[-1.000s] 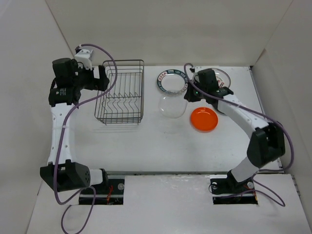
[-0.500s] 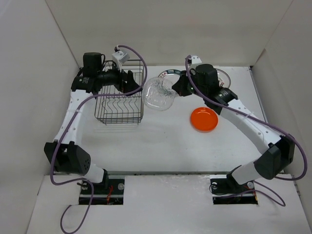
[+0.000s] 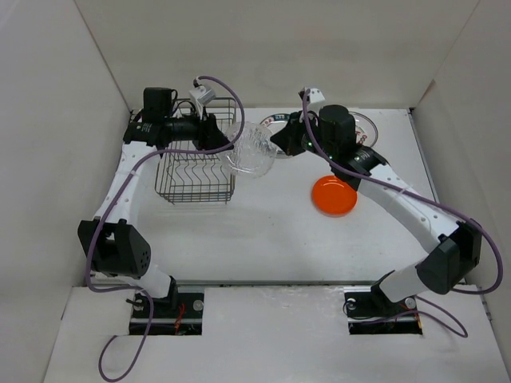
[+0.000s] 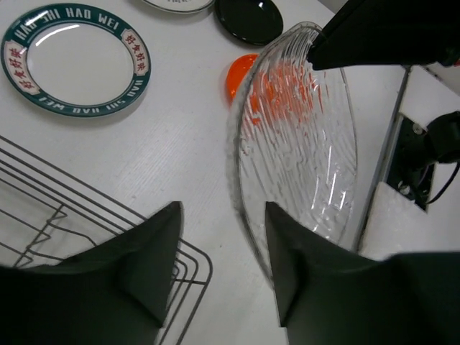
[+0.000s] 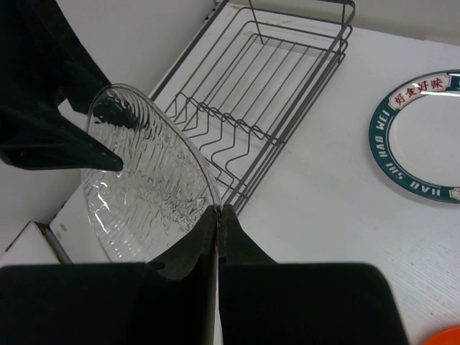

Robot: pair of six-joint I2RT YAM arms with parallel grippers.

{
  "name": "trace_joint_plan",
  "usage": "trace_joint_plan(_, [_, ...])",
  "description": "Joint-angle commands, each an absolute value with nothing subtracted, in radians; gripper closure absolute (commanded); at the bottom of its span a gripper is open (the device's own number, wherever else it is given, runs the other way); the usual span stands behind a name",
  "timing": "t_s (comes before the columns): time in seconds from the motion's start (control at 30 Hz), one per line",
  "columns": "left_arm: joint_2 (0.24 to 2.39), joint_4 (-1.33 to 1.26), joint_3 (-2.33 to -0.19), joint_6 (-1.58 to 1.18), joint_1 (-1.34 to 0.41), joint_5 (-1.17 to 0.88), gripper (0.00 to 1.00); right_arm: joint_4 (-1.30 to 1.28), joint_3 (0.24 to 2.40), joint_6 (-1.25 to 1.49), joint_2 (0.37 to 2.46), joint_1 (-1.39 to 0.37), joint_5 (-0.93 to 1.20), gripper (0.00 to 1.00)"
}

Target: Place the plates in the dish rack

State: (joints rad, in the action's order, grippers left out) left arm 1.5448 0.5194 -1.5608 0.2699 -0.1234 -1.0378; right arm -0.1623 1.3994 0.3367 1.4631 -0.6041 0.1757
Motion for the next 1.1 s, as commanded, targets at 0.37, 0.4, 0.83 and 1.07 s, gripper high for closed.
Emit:
trace_joint_plan(0.37, [1.497,0.413,-1.594,0.103,-0.058,-0.912,1.00,-0.031,1.384,0.354,1.427,-0.632,0.115,0.00])
trace_joint_plan(0.4, [1.464,0.384,-1.582,0.085,-0.040,-0.790,1.00,-0.031,1.375,0.354,1.417,-0.632,0.059,0.00])
trace_joint_plan(0.83, [1.404,0.459,-1.502,0.189,0.048,0.115,1.00,-0.241,1.387,0.311,1.405,-0.632,-0.130,0.00])
trace_joint_plan(1.07, [1.480,0.506,-1.470,0.187,0.057,0.265,1.00,-0.252,1.365,0.311,1.405,-0.632,-0.140,0.00])
